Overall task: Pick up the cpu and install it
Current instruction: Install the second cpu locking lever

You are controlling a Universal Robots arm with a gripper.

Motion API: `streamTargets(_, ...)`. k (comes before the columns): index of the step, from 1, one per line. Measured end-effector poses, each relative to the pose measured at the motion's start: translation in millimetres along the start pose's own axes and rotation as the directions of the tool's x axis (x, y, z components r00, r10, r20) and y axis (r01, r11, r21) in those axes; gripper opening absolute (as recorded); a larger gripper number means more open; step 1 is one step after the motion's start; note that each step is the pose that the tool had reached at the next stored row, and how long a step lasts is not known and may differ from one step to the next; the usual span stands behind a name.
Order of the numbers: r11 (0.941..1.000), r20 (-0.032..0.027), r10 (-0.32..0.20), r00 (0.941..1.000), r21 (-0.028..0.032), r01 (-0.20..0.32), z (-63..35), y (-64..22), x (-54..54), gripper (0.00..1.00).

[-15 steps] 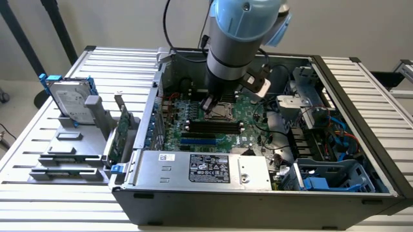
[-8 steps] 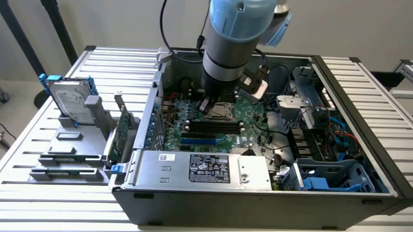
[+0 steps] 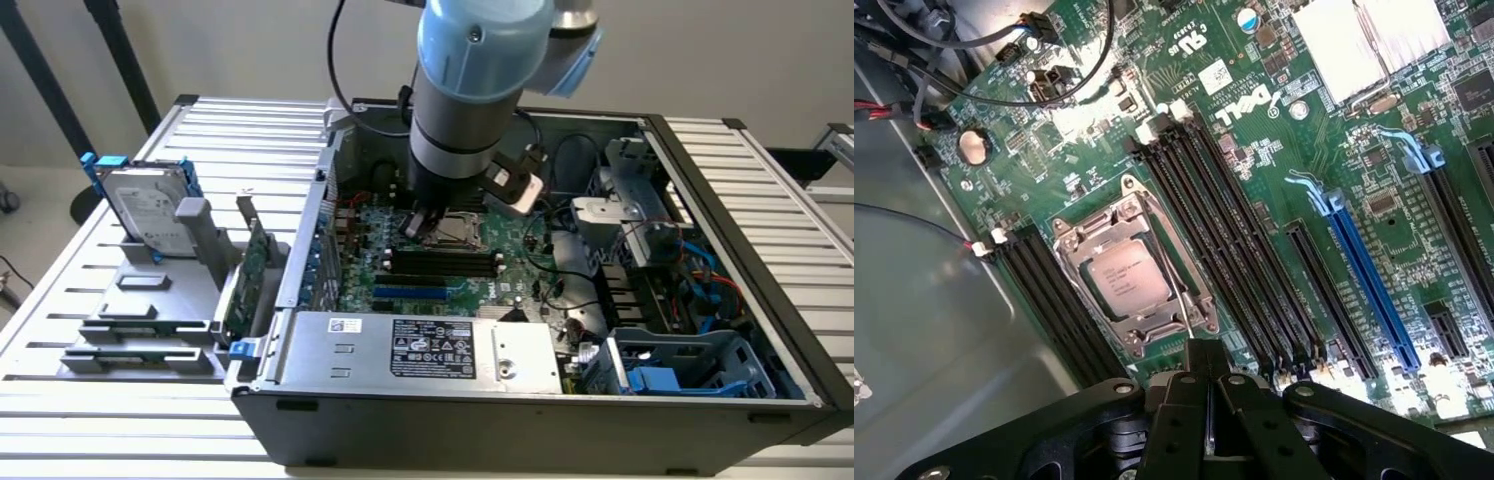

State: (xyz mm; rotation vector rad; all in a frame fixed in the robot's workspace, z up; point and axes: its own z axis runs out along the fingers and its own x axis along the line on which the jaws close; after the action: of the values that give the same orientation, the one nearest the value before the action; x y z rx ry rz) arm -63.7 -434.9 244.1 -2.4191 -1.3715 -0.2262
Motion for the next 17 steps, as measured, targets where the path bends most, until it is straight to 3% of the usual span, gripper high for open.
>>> streamTargets(4, 1.0, -0.0024, -0.002, 1.0, -0.0042, 0.002, 6.4, -0.1, -2.0, 0.11)
streamTargets(17, 1.0, -0.0051, 0.0, 1.0, -0.0082, -0.001, 23.5, -7.0, -7.2, 0.11)
